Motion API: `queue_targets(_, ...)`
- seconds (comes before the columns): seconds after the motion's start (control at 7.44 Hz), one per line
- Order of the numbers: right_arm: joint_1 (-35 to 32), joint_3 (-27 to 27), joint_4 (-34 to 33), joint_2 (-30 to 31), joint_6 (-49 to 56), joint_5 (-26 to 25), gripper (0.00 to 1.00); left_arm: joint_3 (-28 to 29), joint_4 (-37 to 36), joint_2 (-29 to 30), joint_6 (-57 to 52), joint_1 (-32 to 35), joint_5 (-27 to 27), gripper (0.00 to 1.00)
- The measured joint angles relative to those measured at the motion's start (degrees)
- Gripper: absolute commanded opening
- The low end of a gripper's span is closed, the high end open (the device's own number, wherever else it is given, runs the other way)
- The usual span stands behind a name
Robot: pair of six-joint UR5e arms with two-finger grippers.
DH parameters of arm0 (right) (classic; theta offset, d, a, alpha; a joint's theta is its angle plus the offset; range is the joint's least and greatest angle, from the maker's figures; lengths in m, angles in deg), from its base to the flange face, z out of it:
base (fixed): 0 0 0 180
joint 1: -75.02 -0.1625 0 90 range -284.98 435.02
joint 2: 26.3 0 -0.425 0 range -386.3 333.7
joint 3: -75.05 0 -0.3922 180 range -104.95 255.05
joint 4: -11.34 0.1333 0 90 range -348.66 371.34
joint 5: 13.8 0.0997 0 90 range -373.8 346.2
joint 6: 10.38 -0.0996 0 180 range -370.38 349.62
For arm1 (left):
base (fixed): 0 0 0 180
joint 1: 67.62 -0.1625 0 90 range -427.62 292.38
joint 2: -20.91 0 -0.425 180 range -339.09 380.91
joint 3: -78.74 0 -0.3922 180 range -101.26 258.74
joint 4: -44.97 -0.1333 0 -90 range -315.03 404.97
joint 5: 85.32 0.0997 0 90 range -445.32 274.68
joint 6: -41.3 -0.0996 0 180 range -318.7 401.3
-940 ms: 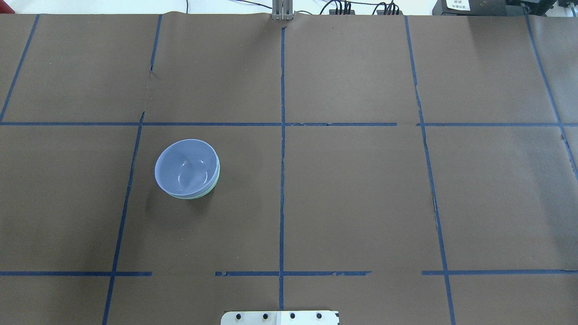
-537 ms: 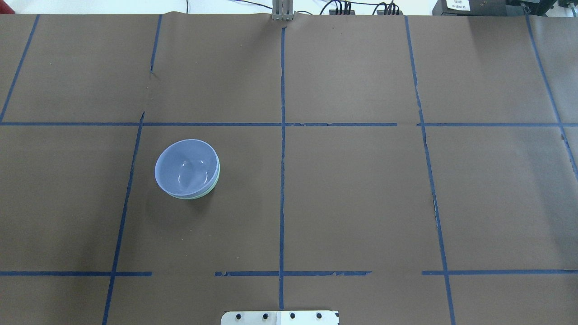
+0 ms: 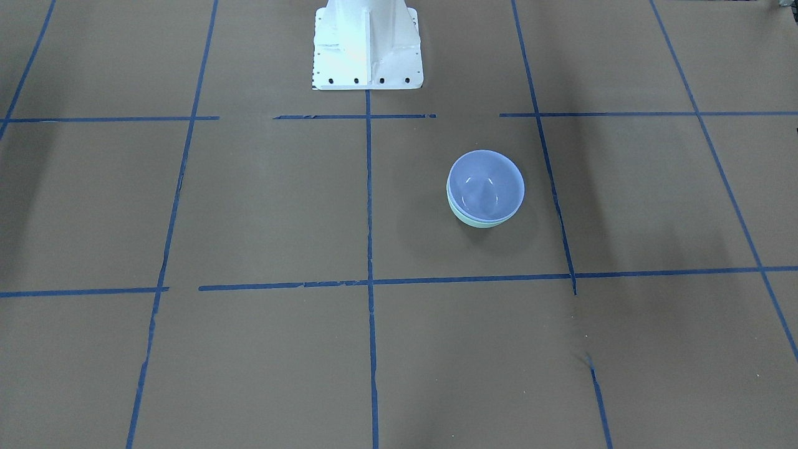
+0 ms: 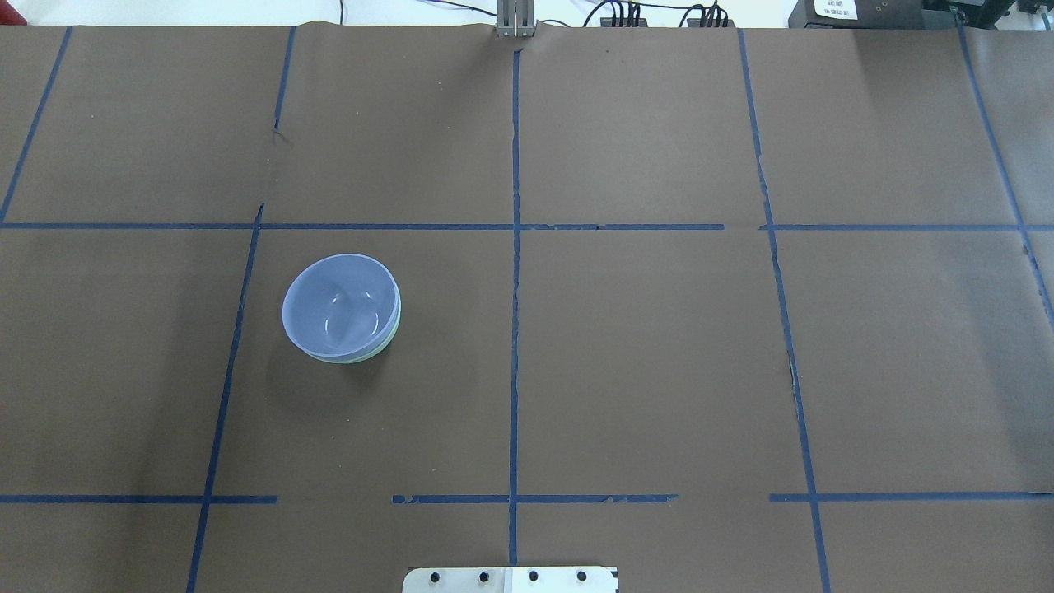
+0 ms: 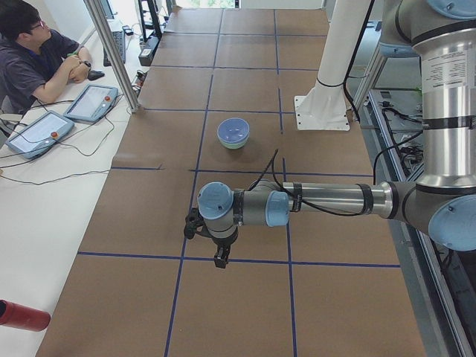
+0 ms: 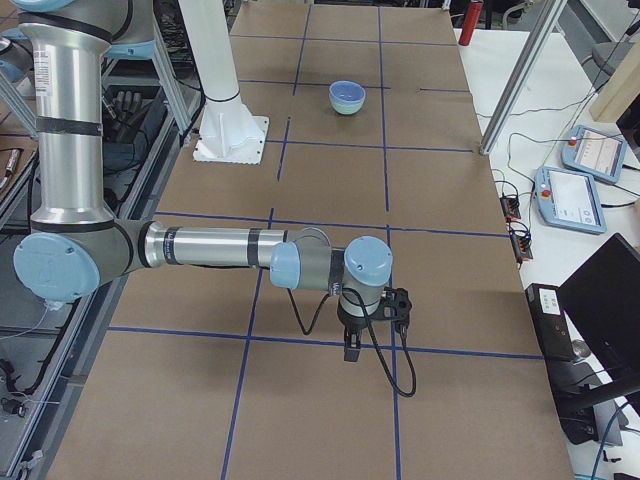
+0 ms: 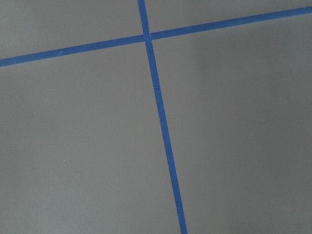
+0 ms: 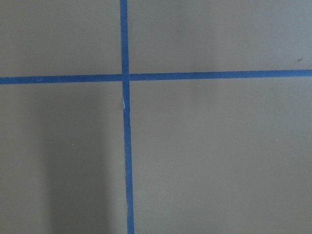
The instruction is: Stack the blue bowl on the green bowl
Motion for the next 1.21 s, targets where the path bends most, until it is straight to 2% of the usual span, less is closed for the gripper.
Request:
queue_targets(0.13,0.0,0.0,0.0,0.0,0.0,0.0,1.0,-0.7,0.0,0.1,0.0,0.8,2.7,1.0)
queue_targets(0.4,0.0,0.0,0.0,0.0,0.0,0.0,1.0,-1.7,0.0,0.0,-0.1,1.6,4.9,1.0)
queue_targets(1.21,0.0,0.0,0.0,0.0,0.0,0.0,1.0,-1.9,0.0,-0.2,-0.2,1.8,4.7,1.0)
